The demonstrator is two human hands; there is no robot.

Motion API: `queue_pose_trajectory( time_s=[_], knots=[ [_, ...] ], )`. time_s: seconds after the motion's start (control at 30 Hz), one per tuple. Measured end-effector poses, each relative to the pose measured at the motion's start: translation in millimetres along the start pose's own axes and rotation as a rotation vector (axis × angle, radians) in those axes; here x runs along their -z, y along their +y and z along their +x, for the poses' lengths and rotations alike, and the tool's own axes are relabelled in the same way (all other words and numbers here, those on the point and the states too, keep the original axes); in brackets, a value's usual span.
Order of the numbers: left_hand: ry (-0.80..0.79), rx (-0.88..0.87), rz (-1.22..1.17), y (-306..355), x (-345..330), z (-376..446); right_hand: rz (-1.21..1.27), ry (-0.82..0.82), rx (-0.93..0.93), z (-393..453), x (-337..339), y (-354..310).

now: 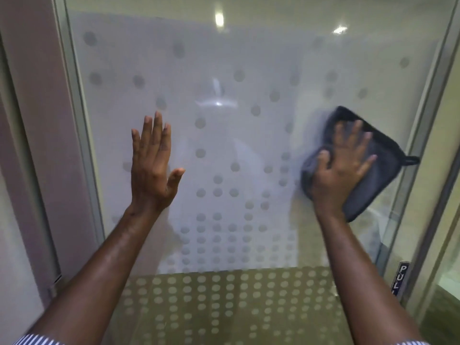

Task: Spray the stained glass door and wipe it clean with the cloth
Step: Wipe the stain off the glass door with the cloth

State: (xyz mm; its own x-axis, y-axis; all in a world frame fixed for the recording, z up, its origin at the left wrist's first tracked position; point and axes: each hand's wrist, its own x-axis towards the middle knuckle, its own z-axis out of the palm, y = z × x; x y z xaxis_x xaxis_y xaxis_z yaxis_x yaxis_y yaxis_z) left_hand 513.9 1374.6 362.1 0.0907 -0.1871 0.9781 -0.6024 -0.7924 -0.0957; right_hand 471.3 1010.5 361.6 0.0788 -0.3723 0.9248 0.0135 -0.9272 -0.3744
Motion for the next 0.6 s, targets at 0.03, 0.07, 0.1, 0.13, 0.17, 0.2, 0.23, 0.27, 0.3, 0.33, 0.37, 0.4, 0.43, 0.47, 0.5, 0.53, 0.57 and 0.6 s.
queue_pose_trajectory(
  time_s=[0.03, 0.07, 0.1, 0.13, 0.17, 0.2, 0.23, 0.27, 0.3, 0.33, 0.37, 0.4, 0.43, 0.47, 0.5, 0.53, 0.57, 0.6],
  knots=[
    [-0.008, -0.002, 0.005, 0.1, -0.2, -0.9, 0.016, 0.011, -0.094, 4.0, 4.2, 13.6],
    [-0.016, -0.007, 0.011, 0.2, -0.6, -1.6, 0.043, 0.029, -0.175, 6.1, 7.3, 22.1],
    [-0.022, -0.012, 0.018, 0.4, -0.9, -1.9, 0.071, 0.051, -0.236, 6.6, 8.8, 25.2],
    [-0.028, -0.017, 0.024, 0.8, -1.2, -2.2, 0.095, 0.071, -0.276, 5.5, 8.9, 23.0],
    [-0.033, -0.02, 0.028, 1.1, -1.4, -2.3, 0.112, 0.084, -0.296, 2.9, 7.9, 16.8],
    [-0.036, -0.021, 0.029, 1.5, -1.4, -2.3, 0.123, 0.086, -0.294, -1.3, 6.1, 7.2],
    [-0.037, -0.022, 0.028, 1.7, -1.2, -2.4, 0.12, 0.077, -0.267, -7.5, 3.9, -5.1],
    [-0.037, -0.022, 0.026, 1.8, -1.1, -2.5, 0.101, 0.054, -0.216, -16.2, 1.2, -19.3],
    [-0.036, -0.023, 0.023, 1.8, -0.8, -2.4, 0.074, 0.023, -0.147, -27.5, -2.1, -35.9],
    [-0.034, -0.023, 0.021, 1.8, -0.6, -2.2, 0.048, -0.01, -0.068, -41.7, -5.9, -54.6],
    [-0.031, -0.021, 0.018, 2.0, -0.4, -2.0, 0.035, -0.041, 0.019, -59.0, -9.9, -74.9],
    [-0.029, -0.017, 0.013, 2.4, -0.2, -1.9, 0.041, -0.075, 0.116, -78.5, -13.5, -96.3],
    [-0.028, -0.013, 0.005, 2.6, 0.0, -1.7, 0.058, -0.115, 0.223, -99.9, -16.3, -117.5],
    [-0.03, -0.011, -0.003, 2.8, 0.4, -1.6, 0.076, -0.165, 0.338, -122.1, -18.3, -136.5],
    [-0.034, -0.013, -0.008, 3.0, 0.7, -1.4, 0.087, -0.214, 0.456, -142.7, -19.8, -151.3],
    [-0.041, -0.015, -0.008, 3.0, 1.1, -1.4, 0.091, -0.252, 0.562, -159.1, -21.4, -160.7],
    [-0.049, -0.017, -0.003, 2.9, 1.3, -1.5, 0.089, -0.27, 0.643, -169.3, -23.5, -164.3],
    [-0.057, -0.019, 0.004, 2.8, 1.6, -1.8, 0.095, -0.274, 0.694, -172.2, -24.6, -163.3]
  ],
)
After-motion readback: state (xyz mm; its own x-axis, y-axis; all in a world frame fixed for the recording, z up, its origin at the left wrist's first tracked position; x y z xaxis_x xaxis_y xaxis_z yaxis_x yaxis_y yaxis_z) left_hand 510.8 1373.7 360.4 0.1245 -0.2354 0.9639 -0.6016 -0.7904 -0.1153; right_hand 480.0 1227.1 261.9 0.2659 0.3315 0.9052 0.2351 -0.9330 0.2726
